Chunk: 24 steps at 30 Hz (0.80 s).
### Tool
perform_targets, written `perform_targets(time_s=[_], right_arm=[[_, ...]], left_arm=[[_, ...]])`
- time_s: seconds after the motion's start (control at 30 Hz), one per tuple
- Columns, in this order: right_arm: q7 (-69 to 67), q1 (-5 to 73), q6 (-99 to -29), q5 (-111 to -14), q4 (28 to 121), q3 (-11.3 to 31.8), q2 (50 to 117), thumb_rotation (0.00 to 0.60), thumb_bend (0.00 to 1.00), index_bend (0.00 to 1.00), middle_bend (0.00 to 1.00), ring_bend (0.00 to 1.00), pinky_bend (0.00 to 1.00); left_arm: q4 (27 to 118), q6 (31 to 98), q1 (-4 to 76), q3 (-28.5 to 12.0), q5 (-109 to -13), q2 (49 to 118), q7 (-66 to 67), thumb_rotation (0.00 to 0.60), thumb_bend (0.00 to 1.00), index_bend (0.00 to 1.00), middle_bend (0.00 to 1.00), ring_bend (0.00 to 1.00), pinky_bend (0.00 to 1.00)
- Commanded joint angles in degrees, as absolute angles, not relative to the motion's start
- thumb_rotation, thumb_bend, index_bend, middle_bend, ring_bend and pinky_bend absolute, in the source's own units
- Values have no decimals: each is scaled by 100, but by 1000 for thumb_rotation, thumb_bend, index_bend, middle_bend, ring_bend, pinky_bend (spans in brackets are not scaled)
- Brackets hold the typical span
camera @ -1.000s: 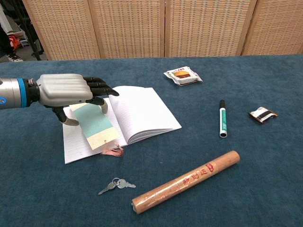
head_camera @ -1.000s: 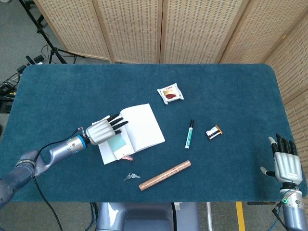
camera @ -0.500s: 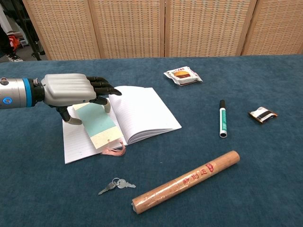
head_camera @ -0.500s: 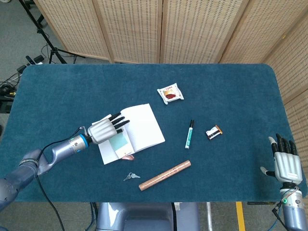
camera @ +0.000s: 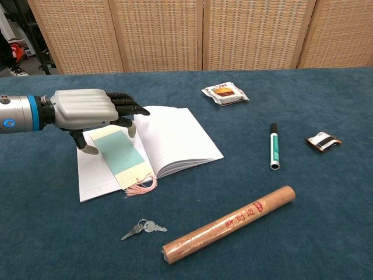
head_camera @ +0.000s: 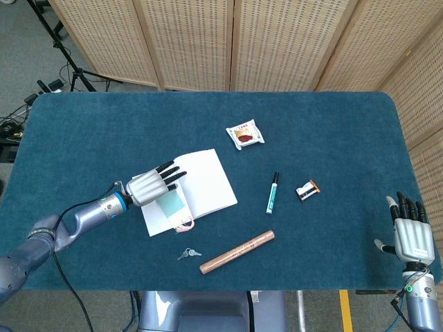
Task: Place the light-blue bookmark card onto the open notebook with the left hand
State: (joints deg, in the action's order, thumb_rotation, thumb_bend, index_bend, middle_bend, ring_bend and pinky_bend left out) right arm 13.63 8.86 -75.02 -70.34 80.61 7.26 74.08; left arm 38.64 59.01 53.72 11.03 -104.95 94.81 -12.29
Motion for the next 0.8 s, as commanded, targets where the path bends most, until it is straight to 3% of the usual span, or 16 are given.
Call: perform_targets(time_s=[0.03, 0.33, 0.43, 0.8], right_arm=[[1364, 883, -7509, -7039, 8065, 723, 7407, 600, 156, 69, 0, 0, 3], [1334, 884, -7502, -7063, 8074, 713, 7397, 600, 156, 69, 0, 0, 3], [1314, 889, -7496, -7091, 8083, 703, 7394, 600, 156, 69, 0, 0, 4], [1140, 850, -7656, -7402, 8203, 611, 7336, 600, 156, 69, 0, 0, 4]], left_arm=[[3845, 5948, 5357, 1081, -10471, 9491, -1232, 600, 171, 390, 0, 0, 0], [4271, 6201, 5153, 782, -10045, 9334, -1737, 600, 175, 344, 0, 0, 0], [4813, 6266, 5011, 633, -9784, 9084, -1879, 600, 173, 263, 0, 0, 0], [7150, 6011, 4498, 324, -8767, 7962, -1156, 600, 147, 111, 0, 0, 0]])
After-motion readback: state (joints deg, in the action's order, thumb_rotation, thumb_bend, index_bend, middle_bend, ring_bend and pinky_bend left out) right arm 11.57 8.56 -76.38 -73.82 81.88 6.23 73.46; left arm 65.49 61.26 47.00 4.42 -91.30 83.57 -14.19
